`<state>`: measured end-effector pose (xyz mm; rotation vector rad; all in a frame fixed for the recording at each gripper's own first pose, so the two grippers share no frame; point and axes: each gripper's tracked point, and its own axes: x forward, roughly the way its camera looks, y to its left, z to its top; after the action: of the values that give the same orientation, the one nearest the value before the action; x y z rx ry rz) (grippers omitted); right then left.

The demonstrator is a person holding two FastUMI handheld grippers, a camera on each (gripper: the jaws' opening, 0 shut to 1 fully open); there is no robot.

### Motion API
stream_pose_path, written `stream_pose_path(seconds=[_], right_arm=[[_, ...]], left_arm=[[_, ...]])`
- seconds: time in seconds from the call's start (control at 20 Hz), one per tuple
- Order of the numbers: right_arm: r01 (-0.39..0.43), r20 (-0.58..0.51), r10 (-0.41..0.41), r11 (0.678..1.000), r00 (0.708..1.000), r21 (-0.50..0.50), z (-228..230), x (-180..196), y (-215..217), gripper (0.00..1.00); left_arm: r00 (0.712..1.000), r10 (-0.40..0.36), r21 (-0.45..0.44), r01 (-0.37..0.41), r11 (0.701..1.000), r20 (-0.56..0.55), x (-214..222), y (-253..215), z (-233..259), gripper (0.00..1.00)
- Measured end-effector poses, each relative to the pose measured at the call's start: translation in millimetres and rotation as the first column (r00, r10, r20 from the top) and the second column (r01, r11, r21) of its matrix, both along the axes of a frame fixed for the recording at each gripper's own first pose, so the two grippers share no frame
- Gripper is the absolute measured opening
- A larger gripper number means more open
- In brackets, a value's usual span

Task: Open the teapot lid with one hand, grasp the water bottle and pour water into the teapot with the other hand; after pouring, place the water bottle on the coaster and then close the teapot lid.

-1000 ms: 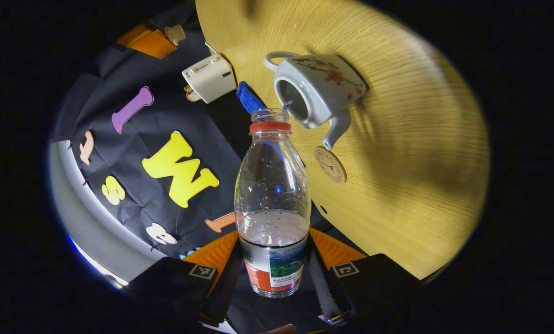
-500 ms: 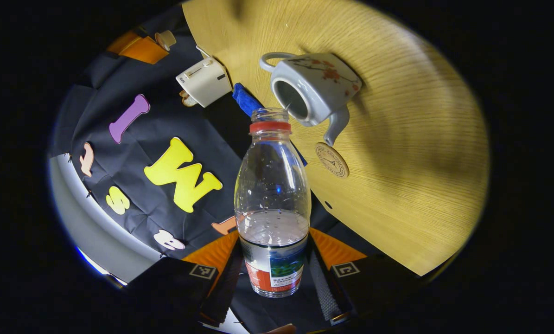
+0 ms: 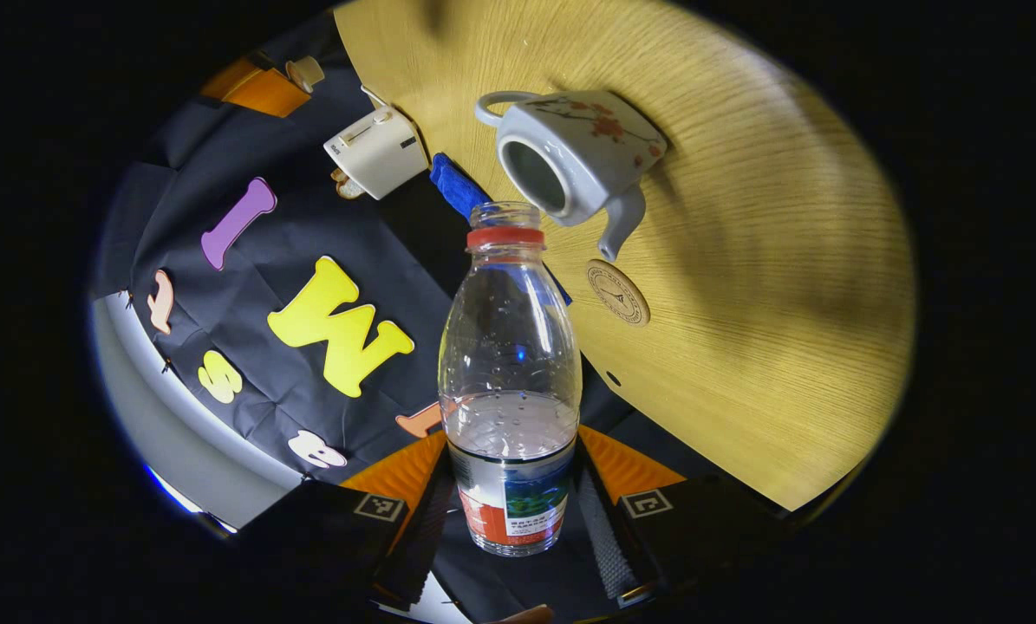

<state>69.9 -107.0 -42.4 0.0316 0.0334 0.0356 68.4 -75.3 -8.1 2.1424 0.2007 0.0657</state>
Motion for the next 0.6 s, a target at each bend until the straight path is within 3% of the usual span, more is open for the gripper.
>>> stream_pose_path(seconds=[0.4,0.6], right_arm=[[0.006,0.0,-0.006,1.0,1.0,0.0,0.2,-0.1,-2.4,0.0],[0.016,0.005,-0.016,1.0,1.0,0.007,3.9,-0.4,-8.7,0.0]], left_arm=[[1.0,-0.02,-0.039,0.02,0.999,0.007,1.0,0.8,3.1,0.75],[0.999,-0.043,-0.2,0.041,0.979,-0.005,-0.1,4.2,1.9,0.75]])
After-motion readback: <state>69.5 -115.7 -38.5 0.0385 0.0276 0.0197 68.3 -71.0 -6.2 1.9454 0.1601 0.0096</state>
